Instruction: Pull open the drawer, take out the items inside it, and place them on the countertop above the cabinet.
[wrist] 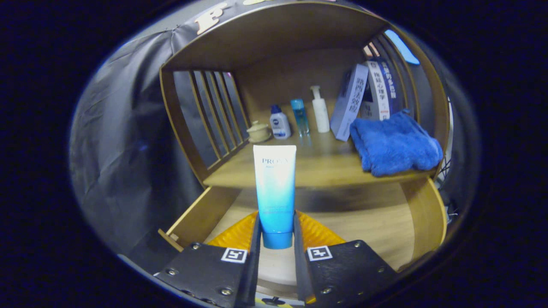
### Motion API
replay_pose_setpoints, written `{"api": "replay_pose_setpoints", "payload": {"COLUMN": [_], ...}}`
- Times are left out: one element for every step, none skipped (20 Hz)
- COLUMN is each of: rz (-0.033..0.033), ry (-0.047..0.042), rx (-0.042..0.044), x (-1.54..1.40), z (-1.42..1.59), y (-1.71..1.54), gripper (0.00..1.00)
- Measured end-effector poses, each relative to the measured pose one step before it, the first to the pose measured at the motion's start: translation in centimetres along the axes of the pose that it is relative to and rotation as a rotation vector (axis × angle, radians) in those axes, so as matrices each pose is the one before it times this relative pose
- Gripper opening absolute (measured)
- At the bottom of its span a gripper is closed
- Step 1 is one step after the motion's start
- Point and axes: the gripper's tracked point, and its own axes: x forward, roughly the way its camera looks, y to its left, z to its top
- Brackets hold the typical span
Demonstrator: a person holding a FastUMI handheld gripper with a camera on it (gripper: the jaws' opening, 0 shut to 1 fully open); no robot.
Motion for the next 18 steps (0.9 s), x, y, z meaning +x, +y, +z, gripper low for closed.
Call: {"api": "replay_pose_setpoints", "payload": {"rz": [-0.01553,-0.01074,-0.00881,-0.01416,-0.02710,-0.01941,-0.01091,-0.01399,-0.00825,-0.01328,-0.02024,-0.02992,-0.02709,-0.00814,-0.00124,-0.00410,-0.01075,-0.01036], "ry": [-0.01803,-0.01134,-0.01532,-0.00470,0.00150,0.00106,0.00406,-0.00059,0.00097,0.00942,0.01032,0.02265,0.02458,0.00973,0.00989,0.00511,0.01292,0.00907], "rx": [-0.00398,-0.00074,0.00359,0.00485,0.00436,0.00451,0.00446,0.00712,0.00244,-0.00486,-0.00331,-0.01169,-0.01739,-0.01366,-0.00746,-0.00065,0.00168,0.00248], "x": [0.206,0.481,0.639,0.797,0.685,0.922,0.978,0.989,1.080,1.005,1.106,1.109,0.900,0.943,0.820,0.938,0.667,0.722], "z": [1.184,0.993,1.122,0.937,0.577,0.667,0.367,0.462,0.323,0.226,0.131,-0.338,-0.431,-0.251,-0.424,-0.288,-0.426,-0.315], "y": [-0.253,0.065,-0.022,-0.084,-0.303,-0.215,0.035,-0.108,0.027,-0.181,-0.488,-0.502,-0.429,0.000,0.261,0.180,-0.039,-0.017], "gripper": [0.37,0.37,0.37,0.37,0.37,0.37,0.37,0.37,0.37,0.37,0.37,0.37,0.37,0.37,0.37,0.37,0.37,0.37]}}
